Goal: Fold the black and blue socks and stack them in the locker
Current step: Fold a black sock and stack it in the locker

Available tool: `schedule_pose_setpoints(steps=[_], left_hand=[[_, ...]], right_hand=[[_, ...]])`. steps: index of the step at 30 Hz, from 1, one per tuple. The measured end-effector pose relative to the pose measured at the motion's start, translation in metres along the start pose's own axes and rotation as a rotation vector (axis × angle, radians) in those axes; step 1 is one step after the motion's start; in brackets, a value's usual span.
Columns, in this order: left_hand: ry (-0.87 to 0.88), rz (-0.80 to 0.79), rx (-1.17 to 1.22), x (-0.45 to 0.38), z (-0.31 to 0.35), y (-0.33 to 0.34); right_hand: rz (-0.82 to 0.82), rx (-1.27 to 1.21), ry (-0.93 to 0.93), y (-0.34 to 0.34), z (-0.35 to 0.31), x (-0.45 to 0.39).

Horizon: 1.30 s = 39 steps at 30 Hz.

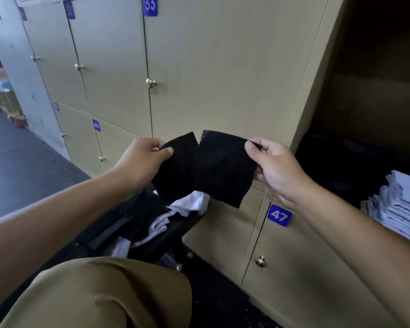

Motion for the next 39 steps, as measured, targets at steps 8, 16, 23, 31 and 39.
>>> schedule_pose_setpoints(steps=[8, 16, 23, 31, 39], left_hand=[[-0.006, -0.232, 0.148, 0.016, 0.033, 0.049], [-0.053, -0.404, 0.272, 0.034, 0.061, 0.107], [0.070, -0.512, 0.280, 0.050, 0.092, 0.152], [0.084, -0.589, 0.339, 0.062, 0.104, 0.200], [0.078, -0.528, 0.423, 0.061, 0.102, 0.221]], right_hand=[[0.010, -0.026, -0.001, -0.033, -0.020, 0.027], [0.131, 0.089, 0.018, -0.076, -0.027, 0.046], [0.287, 0.273, 0.014, -0.118, -0.024, 0.052], [0.420, 0.329, 0.019, -0.160, -0.025, 0.063], [0.469, 0.213, 0.120, -0.177, -0.021, 0.079]])
Point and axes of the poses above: each hand's wrist, its own x-axis away from the middle knuckle, its own y-axis out of the palm, z = x × y, the point moved 6 cm from there along -x, towards the middle knuckle, and after that the axes turned 13 degrees about -y, right-handed, at the moved point
